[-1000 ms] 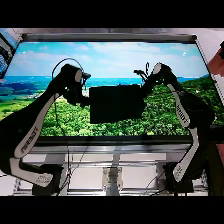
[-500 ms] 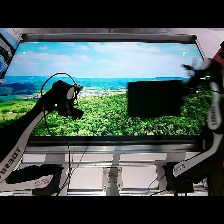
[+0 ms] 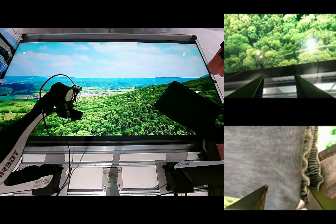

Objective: Fold the clothes and pants, and hang the long-sleeved shirts on hangers.

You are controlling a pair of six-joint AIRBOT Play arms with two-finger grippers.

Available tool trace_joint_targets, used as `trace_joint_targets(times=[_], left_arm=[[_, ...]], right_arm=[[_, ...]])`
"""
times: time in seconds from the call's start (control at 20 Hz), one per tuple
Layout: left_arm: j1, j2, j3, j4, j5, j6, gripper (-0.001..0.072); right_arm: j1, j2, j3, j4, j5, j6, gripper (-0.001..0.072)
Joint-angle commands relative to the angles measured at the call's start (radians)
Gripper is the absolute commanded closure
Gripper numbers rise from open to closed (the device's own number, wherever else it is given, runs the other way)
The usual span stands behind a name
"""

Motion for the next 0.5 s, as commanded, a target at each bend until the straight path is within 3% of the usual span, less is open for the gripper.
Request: trace_joint_targets(times=[0.0, 0.1, 0.15, 0.35, 0.45], left_arm=[[0.0, 0.001, -0.001, 0.0, 0.0, 0.0, 0.0308], [0.0, 0.001, -0.001, 0.0, 0.0, 0.0, 0.0308], [0.0, 0.001, -0.001, 0.0, 0.0, 0.0, 0.0308], [0.0, 0.001, -0.001, 0.0, 0.0, 0.0, 0.0308], [0.0, 0.001, -0.001, 0.0, 0.0, 0.0, 0.0308]], right_arm=[[-0.05, 0.076, -0.019, 0.149, -0.019, -0.013, 0.0166], [0.019, 0.137, -0.019, 0.187, -0.019, -0.014, 0.0176], [0.076, 0.17, -0.019, 0.184, -0.019, -0.016, 0.024], [0.383, 0.267, -0.019, 0.141, 0.002, -0.068, 0.0686], [0.546, 0.274, -0.019, 0.101, 0.03, -0.066, 0.0685]])
